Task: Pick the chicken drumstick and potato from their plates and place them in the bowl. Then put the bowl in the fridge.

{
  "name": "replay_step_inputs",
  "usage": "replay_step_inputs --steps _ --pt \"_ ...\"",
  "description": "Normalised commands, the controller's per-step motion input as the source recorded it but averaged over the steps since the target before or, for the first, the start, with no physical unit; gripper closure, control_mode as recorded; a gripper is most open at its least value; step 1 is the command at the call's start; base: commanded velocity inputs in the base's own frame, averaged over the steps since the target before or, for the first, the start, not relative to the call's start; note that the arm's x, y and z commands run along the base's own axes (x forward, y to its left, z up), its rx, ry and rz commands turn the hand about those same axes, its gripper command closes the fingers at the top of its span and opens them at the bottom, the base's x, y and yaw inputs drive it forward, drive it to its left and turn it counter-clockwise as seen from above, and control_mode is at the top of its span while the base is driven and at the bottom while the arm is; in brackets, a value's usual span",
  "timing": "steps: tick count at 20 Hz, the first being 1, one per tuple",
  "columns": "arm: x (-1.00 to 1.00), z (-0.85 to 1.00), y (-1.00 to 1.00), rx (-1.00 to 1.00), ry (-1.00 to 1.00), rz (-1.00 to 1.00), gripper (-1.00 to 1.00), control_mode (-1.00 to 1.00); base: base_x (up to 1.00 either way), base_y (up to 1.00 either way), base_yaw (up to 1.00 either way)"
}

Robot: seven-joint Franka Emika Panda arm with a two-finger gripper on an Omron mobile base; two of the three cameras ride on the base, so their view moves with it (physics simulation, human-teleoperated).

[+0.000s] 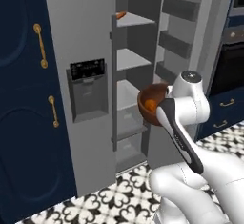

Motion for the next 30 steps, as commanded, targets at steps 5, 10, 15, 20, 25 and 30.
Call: replay_step_inputs --steps 5,10,15,20,25,30 --pt "0.00 0.00 0.00 0.00 0.00 0.00 1.00 1.00 0.88 0.10 -0.26" --pt "0.00 0.00 0.00 0.00 0.00 0.00 1.00 1.00 0.53 0.02 -0.02" --pt "0.00 0.00 0.00 0.00 0.00 0.00 1.00 1.00 0.16 -0.35 0.11" --pt "0.00 0.00 0.00 0.00 0.00 0.00 1.00 1.00 0.43 -0.19 0.19" --pt "0.00 0.00 0.00 0.00 0.00 0.00 1.00 1.00 0.42 -0.06 0.32" --pt "0.00 0.00 0.00 0.00 0.00 0.00 1.00 1.00 0.13 -0.29 0.06"
